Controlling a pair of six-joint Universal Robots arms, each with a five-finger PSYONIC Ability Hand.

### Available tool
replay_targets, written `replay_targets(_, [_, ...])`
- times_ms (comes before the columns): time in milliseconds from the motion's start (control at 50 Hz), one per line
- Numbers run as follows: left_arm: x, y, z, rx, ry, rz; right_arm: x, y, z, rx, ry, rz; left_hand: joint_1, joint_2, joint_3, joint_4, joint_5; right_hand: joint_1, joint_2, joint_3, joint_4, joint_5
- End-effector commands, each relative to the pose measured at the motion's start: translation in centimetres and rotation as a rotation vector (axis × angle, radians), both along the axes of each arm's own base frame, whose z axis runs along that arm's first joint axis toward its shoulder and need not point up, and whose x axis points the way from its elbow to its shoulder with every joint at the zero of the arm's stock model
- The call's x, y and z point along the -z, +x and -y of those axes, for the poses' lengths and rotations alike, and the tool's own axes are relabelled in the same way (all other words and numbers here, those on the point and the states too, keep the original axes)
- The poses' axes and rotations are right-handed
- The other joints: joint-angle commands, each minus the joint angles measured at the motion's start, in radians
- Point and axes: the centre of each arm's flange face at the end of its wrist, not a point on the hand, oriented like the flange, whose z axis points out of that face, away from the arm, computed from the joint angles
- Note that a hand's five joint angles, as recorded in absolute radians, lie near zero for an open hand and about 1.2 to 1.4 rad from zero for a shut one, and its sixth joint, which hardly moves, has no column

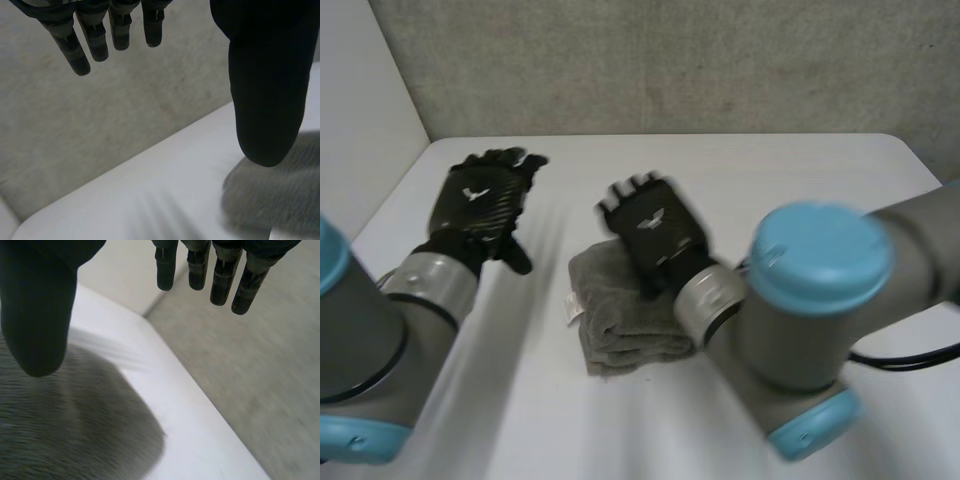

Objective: Fold the laundry

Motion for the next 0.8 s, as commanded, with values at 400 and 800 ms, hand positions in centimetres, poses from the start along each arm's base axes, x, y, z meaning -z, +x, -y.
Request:
replay_targets(400, [10.6,-5.8,0.4,0.011,0.477,0.066,8.3,-1.7,6.6,0.035,0.504,-0.063,0.021,0.028,0.027,0.028,-0.005,-0.034,-0.048,-0.034,-0.056,-0.059])
replay_targets(800, [-5.3,-4.4,0.3,0.03,0.132,-0.16,-10.0,-6.5,8.4,0.28,0.076,0.198,0.036,0.042,0.042,0.043,0.01,-0.034,-0.048,-0.034,-0.056,-0.059])
